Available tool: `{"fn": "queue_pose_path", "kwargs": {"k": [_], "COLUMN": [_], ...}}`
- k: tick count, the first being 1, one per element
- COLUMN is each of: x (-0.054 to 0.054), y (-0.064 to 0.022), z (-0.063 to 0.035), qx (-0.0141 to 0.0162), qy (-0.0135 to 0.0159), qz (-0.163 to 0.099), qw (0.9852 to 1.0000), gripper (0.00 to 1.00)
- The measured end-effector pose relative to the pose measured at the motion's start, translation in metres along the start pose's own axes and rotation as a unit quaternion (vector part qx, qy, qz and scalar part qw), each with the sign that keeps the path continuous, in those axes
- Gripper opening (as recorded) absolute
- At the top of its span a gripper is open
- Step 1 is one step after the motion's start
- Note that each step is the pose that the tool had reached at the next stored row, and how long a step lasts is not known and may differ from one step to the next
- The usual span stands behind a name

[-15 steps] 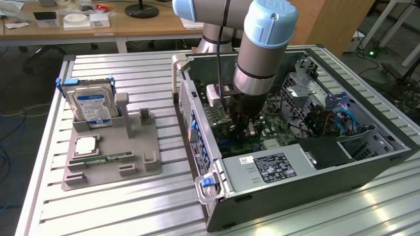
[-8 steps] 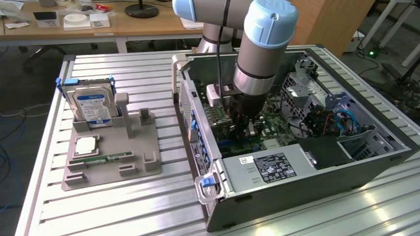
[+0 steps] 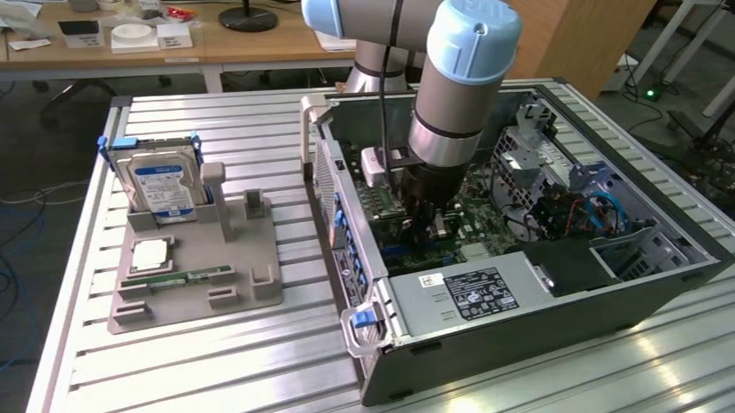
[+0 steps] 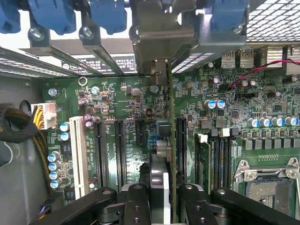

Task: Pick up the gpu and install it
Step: 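Insert the gpu into the slot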

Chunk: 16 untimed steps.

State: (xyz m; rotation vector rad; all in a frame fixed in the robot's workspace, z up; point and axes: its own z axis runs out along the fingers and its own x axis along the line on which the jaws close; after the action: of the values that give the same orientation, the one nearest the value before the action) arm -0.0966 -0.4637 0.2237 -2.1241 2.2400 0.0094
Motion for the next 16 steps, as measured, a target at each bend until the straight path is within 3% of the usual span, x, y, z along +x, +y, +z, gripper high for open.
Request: {"fn": "queue_pose_path", "kwargs": {"k": [16], "x": [0.0002], "y": [0.0001], "z": [0.0032], "qx": [0.0000], "qy": [0.0000], "qz": [0.000], "qw": [1.0000], "gripper": [0.29]}}
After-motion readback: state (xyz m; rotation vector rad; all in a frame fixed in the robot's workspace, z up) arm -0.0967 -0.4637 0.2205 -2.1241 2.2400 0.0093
